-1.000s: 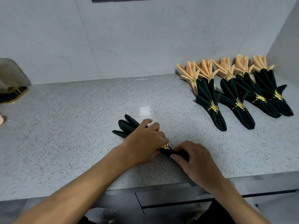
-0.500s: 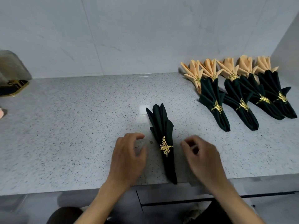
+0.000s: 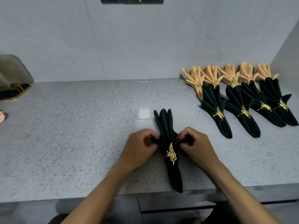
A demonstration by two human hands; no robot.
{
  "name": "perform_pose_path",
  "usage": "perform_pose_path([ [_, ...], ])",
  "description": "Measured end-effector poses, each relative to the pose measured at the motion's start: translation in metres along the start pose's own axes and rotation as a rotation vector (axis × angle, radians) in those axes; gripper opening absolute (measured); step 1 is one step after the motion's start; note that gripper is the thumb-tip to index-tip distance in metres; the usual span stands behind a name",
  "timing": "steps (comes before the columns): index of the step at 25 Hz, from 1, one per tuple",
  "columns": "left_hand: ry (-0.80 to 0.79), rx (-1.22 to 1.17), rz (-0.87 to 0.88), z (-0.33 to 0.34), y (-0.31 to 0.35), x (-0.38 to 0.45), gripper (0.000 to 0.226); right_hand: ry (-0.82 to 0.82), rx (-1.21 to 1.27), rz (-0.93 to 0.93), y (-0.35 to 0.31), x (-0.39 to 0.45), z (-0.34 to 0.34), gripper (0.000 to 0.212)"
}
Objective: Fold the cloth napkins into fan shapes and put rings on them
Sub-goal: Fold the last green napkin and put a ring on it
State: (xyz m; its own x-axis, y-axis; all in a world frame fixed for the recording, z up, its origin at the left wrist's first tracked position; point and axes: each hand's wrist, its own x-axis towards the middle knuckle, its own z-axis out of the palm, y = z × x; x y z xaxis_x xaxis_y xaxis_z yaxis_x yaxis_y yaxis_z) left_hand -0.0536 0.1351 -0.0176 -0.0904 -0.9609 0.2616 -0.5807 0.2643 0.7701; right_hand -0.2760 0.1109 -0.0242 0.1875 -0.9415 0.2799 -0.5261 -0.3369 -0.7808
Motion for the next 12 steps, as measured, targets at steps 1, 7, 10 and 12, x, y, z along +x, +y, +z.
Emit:
perform_pose_path([
  [1,0.04,0.151,-0.004,-0.004,-0.005,-0.005,0.024,-0.018,-0.094,-0.021,0.004,-0.006,-0.005,0.035],
  [7,0.035,0.453,0.156,0.002,-0.017,-0.04,0.032,-0.169,-0.386,-0.15,0.02,-0.037,-0.024,0.024],
  [10,0.075,0.583,0.283,0.007,-0.017,-0.032,0.031,-0.225,-0.48,-0.145,0.007,-0.019,-0.028,0.018],
  [12,0.015,0.585,0.33,0.009,-0.016,-0.032,0.031,-0.216,-0.631,-0.208,0.005,-0.018,-0.024,0.015],
])
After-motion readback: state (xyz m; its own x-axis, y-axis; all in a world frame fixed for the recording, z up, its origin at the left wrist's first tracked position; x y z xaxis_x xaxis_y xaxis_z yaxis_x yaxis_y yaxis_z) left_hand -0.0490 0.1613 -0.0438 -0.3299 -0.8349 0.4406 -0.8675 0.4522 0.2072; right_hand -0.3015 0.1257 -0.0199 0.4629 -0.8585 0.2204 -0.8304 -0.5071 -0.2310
